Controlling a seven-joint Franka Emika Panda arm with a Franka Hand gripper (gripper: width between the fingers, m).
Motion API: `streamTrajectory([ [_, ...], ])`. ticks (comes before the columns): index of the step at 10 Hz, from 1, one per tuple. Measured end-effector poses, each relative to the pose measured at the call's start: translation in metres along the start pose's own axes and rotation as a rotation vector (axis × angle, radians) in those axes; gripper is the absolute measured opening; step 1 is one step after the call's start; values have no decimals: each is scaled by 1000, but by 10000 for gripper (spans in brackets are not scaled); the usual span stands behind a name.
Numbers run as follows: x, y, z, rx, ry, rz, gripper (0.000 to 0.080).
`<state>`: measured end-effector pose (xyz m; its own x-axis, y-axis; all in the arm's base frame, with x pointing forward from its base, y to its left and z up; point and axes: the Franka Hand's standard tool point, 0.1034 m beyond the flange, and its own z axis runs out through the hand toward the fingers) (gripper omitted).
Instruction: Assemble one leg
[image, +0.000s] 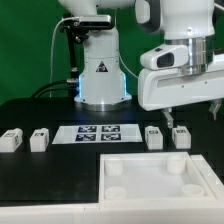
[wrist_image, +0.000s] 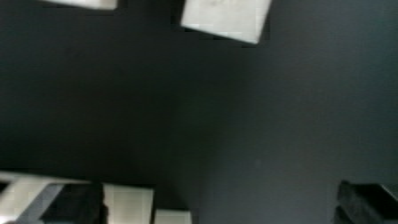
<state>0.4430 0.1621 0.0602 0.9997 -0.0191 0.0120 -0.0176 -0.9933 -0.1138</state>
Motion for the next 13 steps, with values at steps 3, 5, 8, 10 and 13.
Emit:
streamTrajectory([
  [3,0,0,0,-6,-45,-10,649],
  [5,-23,3,5,-35,-217,60,649],
  [8,-40,-3,25,-78,-549,118,649],
  [10,-46,-4,28,-82,-773,127,649],
  [13,-45,-2,33,-85,-917,129,649],
])
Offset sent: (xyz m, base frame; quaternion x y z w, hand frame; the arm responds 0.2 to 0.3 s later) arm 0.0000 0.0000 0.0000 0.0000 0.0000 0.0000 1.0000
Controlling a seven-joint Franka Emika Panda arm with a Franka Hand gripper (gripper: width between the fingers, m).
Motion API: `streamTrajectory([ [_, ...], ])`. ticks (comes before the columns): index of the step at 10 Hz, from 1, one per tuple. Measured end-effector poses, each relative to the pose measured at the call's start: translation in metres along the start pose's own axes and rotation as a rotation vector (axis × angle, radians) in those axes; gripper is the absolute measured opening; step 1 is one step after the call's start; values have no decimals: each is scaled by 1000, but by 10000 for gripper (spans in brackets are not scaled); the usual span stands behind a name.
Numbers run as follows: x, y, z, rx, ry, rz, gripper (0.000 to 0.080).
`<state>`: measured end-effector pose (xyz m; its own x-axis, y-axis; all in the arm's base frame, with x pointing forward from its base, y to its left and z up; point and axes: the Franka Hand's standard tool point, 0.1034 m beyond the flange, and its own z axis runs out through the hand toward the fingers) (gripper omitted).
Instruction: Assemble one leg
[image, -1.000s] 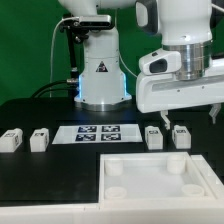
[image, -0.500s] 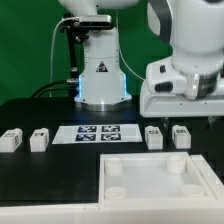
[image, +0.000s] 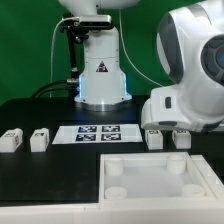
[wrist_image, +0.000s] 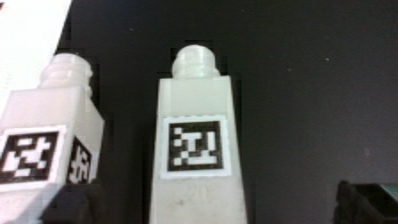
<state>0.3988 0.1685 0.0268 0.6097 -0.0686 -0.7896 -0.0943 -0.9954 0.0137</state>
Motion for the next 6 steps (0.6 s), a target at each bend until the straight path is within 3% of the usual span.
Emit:
streamTrajectory([
  [4,-5,-1,35,-18,-12,10,649],
  [6,-9,-2,44,-32,-31,21,649],
])
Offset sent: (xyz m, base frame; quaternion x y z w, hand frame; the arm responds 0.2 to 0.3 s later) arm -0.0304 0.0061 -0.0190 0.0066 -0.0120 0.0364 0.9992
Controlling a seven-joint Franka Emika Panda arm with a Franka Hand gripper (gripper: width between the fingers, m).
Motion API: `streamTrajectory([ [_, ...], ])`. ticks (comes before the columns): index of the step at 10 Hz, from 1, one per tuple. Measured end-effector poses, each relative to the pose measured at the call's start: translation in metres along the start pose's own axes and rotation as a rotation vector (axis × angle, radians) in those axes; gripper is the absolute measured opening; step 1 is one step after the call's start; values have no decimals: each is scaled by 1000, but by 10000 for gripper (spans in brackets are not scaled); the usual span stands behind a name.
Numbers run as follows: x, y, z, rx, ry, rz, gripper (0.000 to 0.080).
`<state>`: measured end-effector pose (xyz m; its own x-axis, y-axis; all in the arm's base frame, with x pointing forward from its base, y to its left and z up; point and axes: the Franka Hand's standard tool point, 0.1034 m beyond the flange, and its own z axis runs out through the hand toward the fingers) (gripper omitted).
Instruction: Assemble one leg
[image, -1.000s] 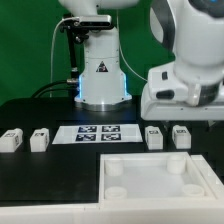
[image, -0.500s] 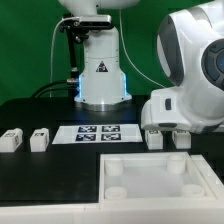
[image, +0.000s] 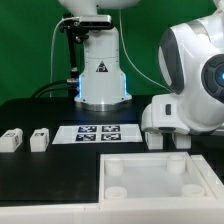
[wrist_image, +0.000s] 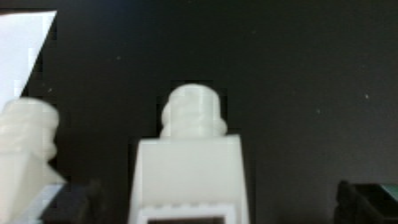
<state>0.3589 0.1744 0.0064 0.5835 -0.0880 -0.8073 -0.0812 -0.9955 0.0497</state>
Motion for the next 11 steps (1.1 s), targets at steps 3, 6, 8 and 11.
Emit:
streamTrajectory([
  [3,0,0,0,0,0,-1,512],
  [6,-1,0,0,-1,-1,-3,291],
  [8,-1,0,0,-1,-1,-3,291],
  [11,0,2,-5,-4,9,-15,291],
])
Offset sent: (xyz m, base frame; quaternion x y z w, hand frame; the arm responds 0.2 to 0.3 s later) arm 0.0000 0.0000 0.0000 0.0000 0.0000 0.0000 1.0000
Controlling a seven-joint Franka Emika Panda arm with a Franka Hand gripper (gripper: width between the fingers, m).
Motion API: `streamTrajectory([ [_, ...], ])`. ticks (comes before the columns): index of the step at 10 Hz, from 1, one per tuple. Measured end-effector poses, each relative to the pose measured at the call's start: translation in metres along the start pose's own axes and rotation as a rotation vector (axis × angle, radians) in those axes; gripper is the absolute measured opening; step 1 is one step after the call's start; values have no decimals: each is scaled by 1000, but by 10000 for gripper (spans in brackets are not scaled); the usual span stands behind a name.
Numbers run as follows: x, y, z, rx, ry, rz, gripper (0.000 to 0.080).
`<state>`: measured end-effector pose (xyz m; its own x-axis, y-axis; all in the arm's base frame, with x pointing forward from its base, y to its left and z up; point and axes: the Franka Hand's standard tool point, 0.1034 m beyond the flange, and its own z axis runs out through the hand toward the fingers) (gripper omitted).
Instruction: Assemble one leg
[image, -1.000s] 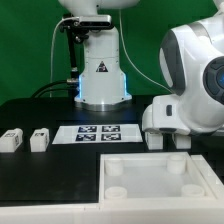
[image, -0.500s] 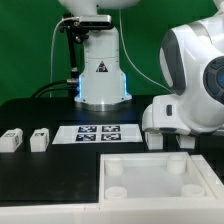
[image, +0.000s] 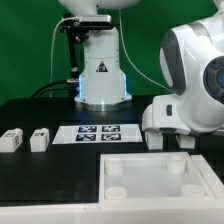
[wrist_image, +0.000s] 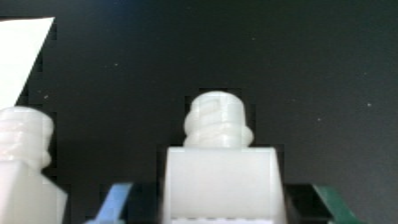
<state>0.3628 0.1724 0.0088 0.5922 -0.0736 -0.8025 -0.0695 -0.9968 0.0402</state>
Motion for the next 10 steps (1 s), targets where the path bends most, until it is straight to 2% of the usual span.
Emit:
streamTrajectory([
  [2,0,8,-27,16,55,-41,292],
  [3,-1,16,-46,29,96,-62,292],
  [5,-2,28,-69,43,145,-96,292],
  [6,2,31,-88,63,297,-95,292],
  [8,-14,44,-109,77,519,-92,292],
  [9,-22,45,-124,82,598,-81,292],
  [10,-30,41,-135,70,699,-72,292],
])
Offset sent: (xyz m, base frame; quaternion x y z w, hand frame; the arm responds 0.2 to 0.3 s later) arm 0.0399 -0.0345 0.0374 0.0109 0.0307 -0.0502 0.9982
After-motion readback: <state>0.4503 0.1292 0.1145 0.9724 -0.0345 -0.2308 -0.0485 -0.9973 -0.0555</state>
